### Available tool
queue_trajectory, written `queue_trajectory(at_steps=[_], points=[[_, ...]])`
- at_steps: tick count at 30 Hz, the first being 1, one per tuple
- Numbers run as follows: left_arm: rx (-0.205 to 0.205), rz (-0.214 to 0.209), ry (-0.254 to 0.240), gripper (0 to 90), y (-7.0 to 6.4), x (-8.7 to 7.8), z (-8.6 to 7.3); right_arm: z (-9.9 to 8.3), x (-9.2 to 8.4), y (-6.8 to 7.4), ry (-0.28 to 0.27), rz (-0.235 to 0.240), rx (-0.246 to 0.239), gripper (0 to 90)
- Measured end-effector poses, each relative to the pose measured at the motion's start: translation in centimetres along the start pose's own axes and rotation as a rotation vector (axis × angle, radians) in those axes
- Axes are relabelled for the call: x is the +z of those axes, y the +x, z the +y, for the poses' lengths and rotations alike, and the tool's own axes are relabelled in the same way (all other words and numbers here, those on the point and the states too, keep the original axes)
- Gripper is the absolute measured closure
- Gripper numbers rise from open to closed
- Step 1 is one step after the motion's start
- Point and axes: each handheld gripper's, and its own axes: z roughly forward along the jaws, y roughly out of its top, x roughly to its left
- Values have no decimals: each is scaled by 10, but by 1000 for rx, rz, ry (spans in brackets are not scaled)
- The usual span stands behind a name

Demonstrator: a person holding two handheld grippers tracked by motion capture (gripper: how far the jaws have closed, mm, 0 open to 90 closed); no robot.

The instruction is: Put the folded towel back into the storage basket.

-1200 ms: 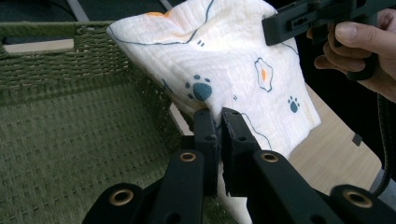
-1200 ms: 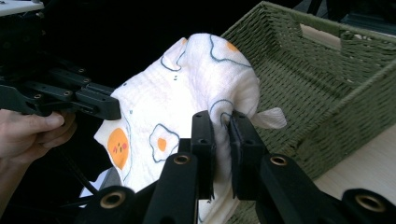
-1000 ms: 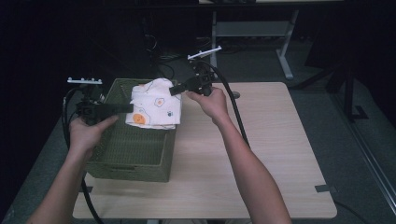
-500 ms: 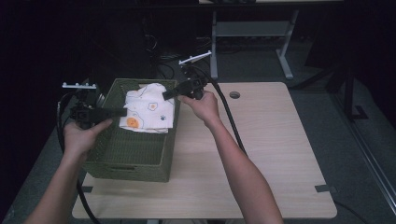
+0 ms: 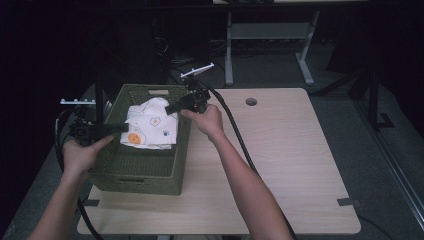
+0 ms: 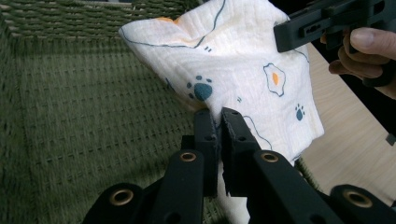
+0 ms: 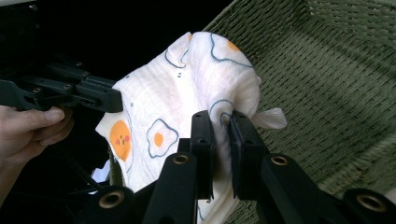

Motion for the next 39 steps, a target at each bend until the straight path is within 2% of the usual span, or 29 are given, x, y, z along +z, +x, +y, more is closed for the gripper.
queue_trajectory(at_steps=[8,25,28,39], points=[[-8,20,13,863,7,1,-6,-3,10,-2,5,6,12,806],[-55,49,35,862,25,6,-17,-13,35,-7,11,1,19,803],[-52,52,41,862,26,7,-18,-14,38,-7,18,-14,16,803],[-50,87,76,862,28,15,-23,-17,48,-7,24,-24,5,803]])
